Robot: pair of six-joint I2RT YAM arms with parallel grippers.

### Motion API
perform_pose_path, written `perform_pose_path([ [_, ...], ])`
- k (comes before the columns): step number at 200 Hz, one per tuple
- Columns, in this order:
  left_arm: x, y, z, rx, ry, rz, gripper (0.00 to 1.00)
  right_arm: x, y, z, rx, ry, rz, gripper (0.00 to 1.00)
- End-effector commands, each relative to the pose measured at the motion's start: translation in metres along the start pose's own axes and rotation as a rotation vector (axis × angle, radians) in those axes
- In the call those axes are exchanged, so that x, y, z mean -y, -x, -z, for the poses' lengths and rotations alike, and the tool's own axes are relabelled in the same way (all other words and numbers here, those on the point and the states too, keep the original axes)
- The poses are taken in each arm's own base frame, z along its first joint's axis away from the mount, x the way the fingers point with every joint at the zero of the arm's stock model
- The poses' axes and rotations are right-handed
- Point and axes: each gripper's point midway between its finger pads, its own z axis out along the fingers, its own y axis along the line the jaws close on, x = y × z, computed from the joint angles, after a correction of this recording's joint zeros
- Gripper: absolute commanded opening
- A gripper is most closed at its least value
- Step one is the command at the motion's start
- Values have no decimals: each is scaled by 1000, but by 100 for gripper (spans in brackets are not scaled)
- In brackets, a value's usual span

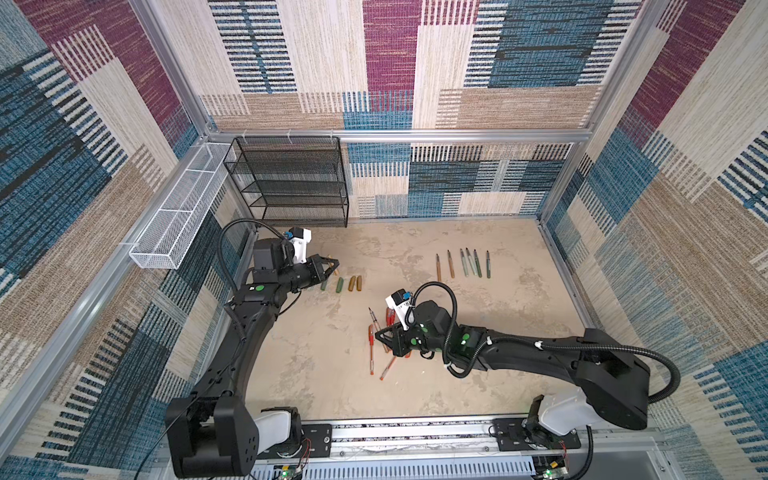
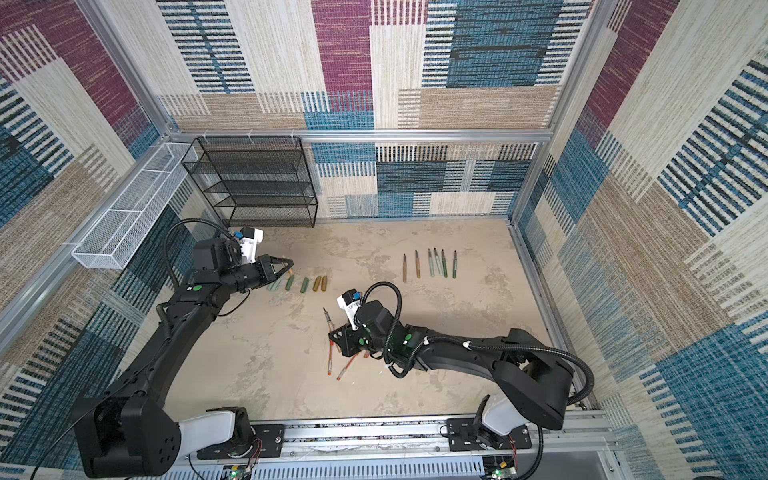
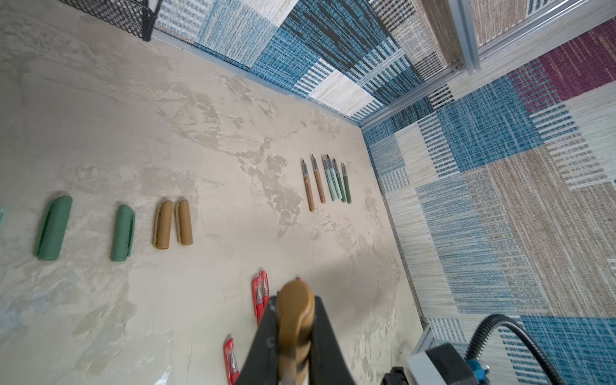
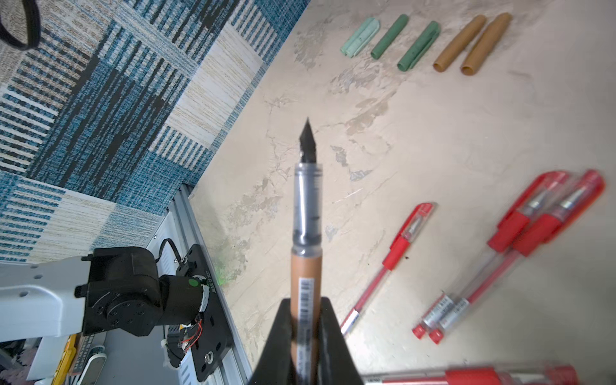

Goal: Open the pen caps
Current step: 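Lower the tan cap beside the other caps with left while right carries pen away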

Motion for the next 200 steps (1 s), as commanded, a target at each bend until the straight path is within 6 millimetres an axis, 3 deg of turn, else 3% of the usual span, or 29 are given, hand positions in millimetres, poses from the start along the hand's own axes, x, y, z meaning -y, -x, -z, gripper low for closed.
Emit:
perform_pose_path([
  [1,-4,5,-19,-32,28,-30,0,22,11,19,77,-122,-53,0],
  [26,-3,-10,-50,-155,77,-128,1,40,14,45,135,-200,-98,0],
  [94,-51,-53,-129,-431,269,-145,3,70,13,99,218,-341,-194,0],
  [132,-71,-74,-162,-545,296,-121,3,74,6,107,213,-355,-209,0],
  [200,-112,-87,-184,-623,432,-153,12,72,7,109,213,-347,-224,0],
])
